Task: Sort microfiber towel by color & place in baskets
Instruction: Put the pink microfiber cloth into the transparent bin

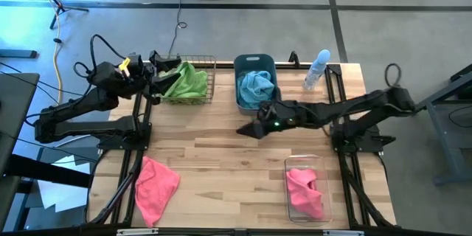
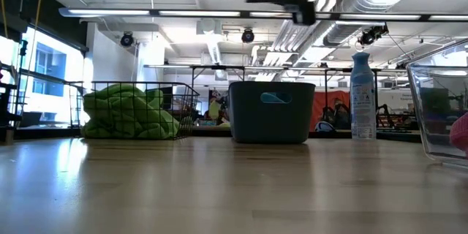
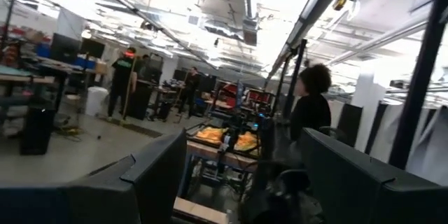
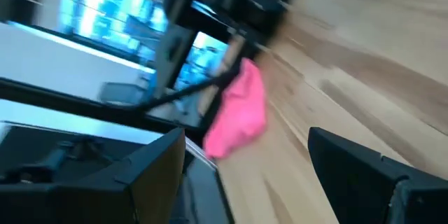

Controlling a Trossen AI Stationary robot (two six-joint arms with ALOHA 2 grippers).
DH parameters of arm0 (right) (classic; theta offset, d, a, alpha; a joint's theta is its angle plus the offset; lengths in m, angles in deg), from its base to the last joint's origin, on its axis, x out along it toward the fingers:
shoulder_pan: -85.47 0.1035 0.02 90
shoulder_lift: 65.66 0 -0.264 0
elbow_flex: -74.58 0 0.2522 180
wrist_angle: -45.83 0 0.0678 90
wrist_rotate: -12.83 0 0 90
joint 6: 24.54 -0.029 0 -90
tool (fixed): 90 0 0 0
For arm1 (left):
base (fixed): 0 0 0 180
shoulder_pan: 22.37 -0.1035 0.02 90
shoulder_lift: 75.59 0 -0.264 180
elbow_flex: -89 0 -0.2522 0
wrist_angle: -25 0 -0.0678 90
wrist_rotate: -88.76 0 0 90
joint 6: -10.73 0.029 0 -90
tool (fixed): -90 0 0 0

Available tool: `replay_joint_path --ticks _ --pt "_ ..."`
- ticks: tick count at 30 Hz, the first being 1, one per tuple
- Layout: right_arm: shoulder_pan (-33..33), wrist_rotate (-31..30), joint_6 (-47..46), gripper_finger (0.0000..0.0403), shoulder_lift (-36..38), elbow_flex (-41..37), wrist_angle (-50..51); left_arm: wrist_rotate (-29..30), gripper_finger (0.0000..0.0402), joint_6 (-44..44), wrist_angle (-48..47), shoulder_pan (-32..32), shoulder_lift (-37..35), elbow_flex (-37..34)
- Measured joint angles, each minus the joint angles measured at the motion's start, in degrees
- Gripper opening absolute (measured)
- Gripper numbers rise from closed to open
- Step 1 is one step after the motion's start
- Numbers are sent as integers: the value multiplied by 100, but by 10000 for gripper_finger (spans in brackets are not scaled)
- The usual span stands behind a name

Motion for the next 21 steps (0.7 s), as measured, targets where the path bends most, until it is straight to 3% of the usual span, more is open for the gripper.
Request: replay_joint_path --ticks 8,15,17,21 --pt "-179 599 -18 298 -797 0 -1708 -322 266 -445 -306 8 -80 0" --pt "-25 654 344 298 -479 0 -1950 -665 266 -1423 -470 463 100 0" --pt "35 654 610 298 -264 1 -1736 -445 266 -1480 -516 850 238 1" --pt "156 606 1054 298 230 0 -955 560 266 -1334 -537 1799 793 1"
